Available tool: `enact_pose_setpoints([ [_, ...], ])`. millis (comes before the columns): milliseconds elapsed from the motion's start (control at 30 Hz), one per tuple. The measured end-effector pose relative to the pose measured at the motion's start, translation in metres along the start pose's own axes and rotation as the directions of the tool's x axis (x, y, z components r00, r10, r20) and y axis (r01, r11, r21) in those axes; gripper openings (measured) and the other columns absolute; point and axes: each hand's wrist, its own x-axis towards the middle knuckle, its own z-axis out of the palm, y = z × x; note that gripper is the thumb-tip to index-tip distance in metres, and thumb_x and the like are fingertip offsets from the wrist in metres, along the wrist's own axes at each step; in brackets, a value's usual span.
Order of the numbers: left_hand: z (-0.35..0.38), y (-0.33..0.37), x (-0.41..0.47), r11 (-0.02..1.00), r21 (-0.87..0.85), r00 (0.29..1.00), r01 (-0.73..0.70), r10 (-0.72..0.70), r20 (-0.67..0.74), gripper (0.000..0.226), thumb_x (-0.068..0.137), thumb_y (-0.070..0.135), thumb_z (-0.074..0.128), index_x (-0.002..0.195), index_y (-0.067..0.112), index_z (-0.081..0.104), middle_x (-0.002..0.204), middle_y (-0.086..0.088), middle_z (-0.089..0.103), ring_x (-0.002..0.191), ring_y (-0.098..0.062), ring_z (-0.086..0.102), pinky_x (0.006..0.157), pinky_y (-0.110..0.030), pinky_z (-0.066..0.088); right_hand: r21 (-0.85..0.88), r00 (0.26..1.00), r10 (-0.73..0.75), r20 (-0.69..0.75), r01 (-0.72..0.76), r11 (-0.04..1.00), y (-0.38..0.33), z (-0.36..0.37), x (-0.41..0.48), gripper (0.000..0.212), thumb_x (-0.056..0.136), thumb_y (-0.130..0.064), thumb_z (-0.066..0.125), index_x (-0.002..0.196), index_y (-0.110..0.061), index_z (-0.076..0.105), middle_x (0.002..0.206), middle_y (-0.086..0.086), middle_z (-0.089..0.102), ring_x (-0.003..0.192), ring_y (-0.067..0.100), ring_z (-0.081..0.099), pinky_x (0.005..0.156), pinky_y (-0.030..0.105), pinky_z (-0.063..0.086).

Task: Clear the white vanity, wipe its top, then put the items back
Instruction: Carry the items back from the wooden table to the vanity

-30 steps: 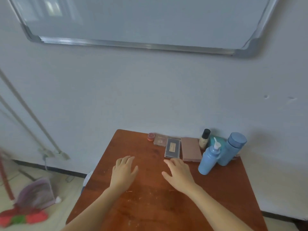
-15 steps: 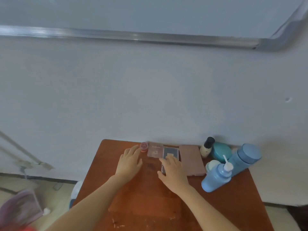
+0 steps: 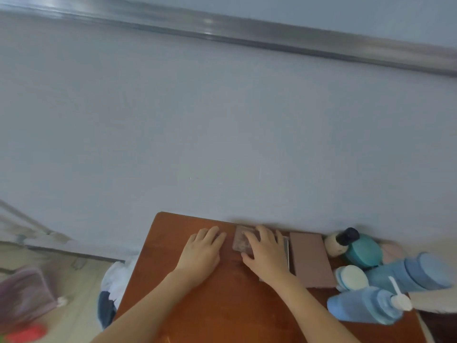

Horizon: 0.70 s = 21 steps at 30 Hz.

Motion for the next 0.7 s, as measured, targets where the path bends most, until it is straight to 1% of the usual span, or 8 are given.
enact_pose_setpoints([
  [67, 0.003, -0.006, -0.016, 0.997, -0.051, 0.997, 0.056, -0.058, -0.047, 0.05, 0.048, 0.013, 0.083, 0.095, 0.013, 0.068, 0.095, -0.004, 0.066, 0.077, -0.022, 0.065, 0.057, -0.03, 0.054, -0.02, 0.999, -0.05, -0.014, 0.05, 0.999, -0.003, 0.001, -0.002, 0.054, 0.04, -0.051, 0.082, 0.088, -0.029, 0.067, 0.085, -0.002, 0.064, 0.081, 0.016, 0.066, 0.082, 0.048, 0.05],
  [133, 0.003, -0.01, -0.033, 0.992, -0.087, 0.993, 0.092, -0.098, -0.071, 0.047, 0.05, 0.01, 0.084, 0.094, 0.011, 0.069, 0.095, -0.007, 0.066, 0.078, -0.024, 0.065, 0.058, -0.032, 0.055, -0.043, 0.995, -0.103, 0.017, 0.103, 0.994, -0.008, 0.0, -0.006, 0.053, 0.045, -0.051, 0.08, 0.091, -0.027, 0.067, 0.086, -0.001, 0.063, 0.085, 0.018, 0.065, 0.087, 0.05, 0.047],
  [200, 0.003, -0.014, -0.046, 0.984, -0.125, 0.986, 0.127, -0.138, -0.089, 0.043, 0.052, 0.008, 0.084, 0.092, 0.011, 0.069, 0.095, -0.009, 0.066, 0.078, -0.026, 0.065, 0.058, -0.033, 0.055, 0.017, 0.983, -0.175, 0.059, 0.174, 0.985, -0.016, -0.003, -0.009, 0.052, 0.065, -0.044, 0.073, 0.109, -0.021, 0.061, 0.109, 0.007, 0.059, 0.106, 0.026, 0.057, 0.101, 0.05, 0.035],
  [233, 0.003, -0.016, -0.052, 0.98, -0.137, 0.983, 0.146, -0.159, -0.094, 0.042, 0.053, 0.008, 0.084, 0.092, 0.011, 0.069, 0.095, -0.009, 0.066, 0.078, -0.026, 0.065, 0.058, -0.033, 0.055, 0.065, 0.976, -0.193, 0.097, 0.188, 0.98, -0.019, -0.003, -0.009, 0.052, 0.077, -0.038, 0.065, 0.123, -0.017, 0.052, 0.126, 0.011, 0.05, 0.12, 0.029, 0.046, 0.108, 0.046, 0.027],
  [300, 0.004, -0.018, -0.063, 0.97, -0.173, 0.976, 0.169, -0.189, -0.109, 0.042, 0.053, 0.006, 0.084, 0.092, 0.012, 0.069, 0.094, -0.008, 0.066, 0.078, -0.026, 0.065, 0.059, -0.032, 0.055, 0.102, 0.969, -0.198, 0.149, 0.184, 0.978, -0.024, -0.006, -0.012, 0.053, 0.089, -0.03, 0.052, 0.137, -0.016, 0.035, 0.143, 0.008, 0.033, 0.132, 0.026, 0.029, 0.11, 0.038, 0.022],
  [433, -0.001, -0.019, -0.081, 0.95, -0.262, 0.968, 0.172, -0.213, -0.135, 0.042, 0.055, 0.005, 0.083, 0.093, 0.014, 0.067, 0.09, -0.004, 0.065, 0.077, -0.024, 0.063, 0.061, -0.031, 0.055, 0.09, 0.959, -0.191, 0.21, 0.176, 0.98, -0.037, -0.015, -0.029, 0.059, 0.087, -0.027, 0.051, 0.141, -0.022, 0.028, 0.137, 0.004, 0.039, 0.124, 0.024, 0.033, 0.103, 0.036, 0.027],
  [567, -0.016, -0.011, -0.092, 0.936, -0.33, 0.968, 0.123, -0.187, -0.17, 0.042, 0.057, 0.006, 0.083, 0.095, 0.013, 0.068, 0.091, -0.003, 0.065, 0.079, -0.024, 0.062, 0.062, -0.031, 0.055, 0.154, 0.978, -0.093, 0.186, 0.065, 0.986, -0.04, -0.03, -0.066, 0.062, 0.084, -0.027, 0.054, 0.14, -0.025, 0.029, 0.134, -0.001, 0.041, 0.124, 0.02, 0.03, 0.103, 0.031, 0.026],
  [700, -0.026, 0.01, -0.094, 0.929, -0.364, 0.976, -0.059, -0.024, -0.218, 0.042, 0.056, 0.006, 0.082, 0.095, 0.014, 0.068, 0.09, -0.002, 0.064, 0.08, -0.022, 0.062, 0.063, -0.028, 0.053, 0.189, 0.993, -0.001, 0.119, -0.022, 0.982, -0.033, -0.046, -0.121, 0.061, 0.083, -0.03, 0.056, 0.138, -0.029, 0.03, 0.133, -0.006, 0.039, 0.124, 0.017, 0.029, 0.102, 0.029, 0.026],
])
